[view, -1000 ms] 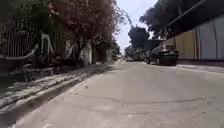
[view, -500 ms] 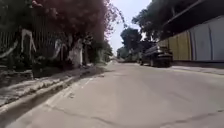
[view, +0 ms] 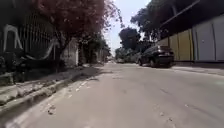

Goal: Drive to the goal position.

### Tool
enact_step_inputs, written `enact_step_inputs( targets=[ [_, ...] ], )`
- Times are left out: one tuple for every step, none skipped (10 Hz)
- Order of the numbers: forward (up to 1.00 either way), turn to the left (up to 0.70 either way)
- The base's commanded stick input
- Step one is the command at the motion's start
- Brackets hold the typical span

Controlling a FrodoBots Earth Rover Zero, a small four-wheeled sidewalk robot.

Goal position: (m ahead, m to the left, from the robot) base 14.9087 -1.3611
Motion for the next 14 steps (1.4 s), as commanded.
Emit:
enact_step_inputs(
  targets=[
    [1.0,0.02],
    [1.0,0.02],
    [1.0,0.02],
    [1.0,0.02],
    [1.0,0.02],
    [1.0,0.02],
    [1.0,0.02],
    [1.0,0.02],
    [1.0,0.02],
    [1.0,-0.1],
    [1.0,-0.38],
    [1.0,-0.37],
    [1.0,-0.19],
    [1.0,-0.04]
  ],
)
